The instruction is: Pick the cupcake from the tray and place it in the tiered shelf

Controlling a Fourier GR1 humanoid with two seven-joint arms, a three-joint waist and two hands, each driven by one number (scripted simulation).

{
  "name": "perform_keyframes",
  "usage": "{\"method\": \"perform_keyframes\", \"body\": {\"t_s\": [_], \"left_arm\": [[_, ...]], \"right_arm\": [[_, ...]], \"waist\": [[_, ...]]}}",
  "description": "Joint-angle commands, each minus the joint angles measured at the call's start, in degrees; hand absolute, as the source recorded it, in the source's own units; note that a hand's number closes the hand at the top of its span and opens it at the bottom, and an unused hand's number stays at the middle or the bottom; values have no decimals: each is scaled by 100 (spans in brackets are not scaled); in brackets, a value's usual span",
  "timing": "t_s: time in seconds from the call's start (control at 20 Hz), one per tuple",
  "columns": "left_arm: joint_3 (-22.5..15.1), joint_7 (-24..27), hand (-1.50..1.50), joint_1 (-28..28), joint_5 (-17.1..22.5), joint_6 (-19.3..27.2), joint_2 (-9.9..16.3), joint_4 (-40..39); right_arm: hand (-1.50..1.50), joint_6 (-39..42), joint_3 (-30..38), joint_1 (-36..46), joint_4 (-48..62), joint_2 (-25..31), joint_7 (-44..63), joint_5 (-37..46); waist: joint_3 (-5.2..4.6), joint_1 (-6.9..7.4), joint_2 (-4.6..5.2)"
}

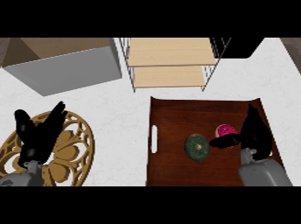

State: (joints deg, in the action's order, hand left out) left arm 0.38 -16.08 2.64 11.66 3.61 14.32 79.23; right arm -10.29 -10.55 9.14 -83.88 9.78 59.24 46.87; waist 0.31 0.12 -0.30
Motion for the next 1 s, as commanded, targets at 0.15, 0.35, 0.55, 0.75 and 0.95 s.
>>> {"method": "perform_keyframes", "body": {"t_s": [0.15,0.35,0.55,0.75,0.95], "left_arm": [[396,232,0,159,209,-610,182,-659],[-97,52,0,-193,-207,-68,-182,14],[-28,-116,0,-148,-271,-39,-271,21],[120,-182,0,-307,-120,-327,-136,217],[52,-200,0,119,-217,-159,-217,27]], "right_arm": [[-150,-124,343,518,977,-271,-426,-10],[150,880,-170,413,1240,-58,-993,-371],[150,324,166,371,1279,-270,-1414,-417],[150,209,-156,343,882,-507,-1257,-32],[150,456,-1418,916,1089,-960,-1613,-110]], "waist": [[-32,3,40],[-27,64,41],[-29,9,31],[-30,9,25],[-26,201,67]]}}
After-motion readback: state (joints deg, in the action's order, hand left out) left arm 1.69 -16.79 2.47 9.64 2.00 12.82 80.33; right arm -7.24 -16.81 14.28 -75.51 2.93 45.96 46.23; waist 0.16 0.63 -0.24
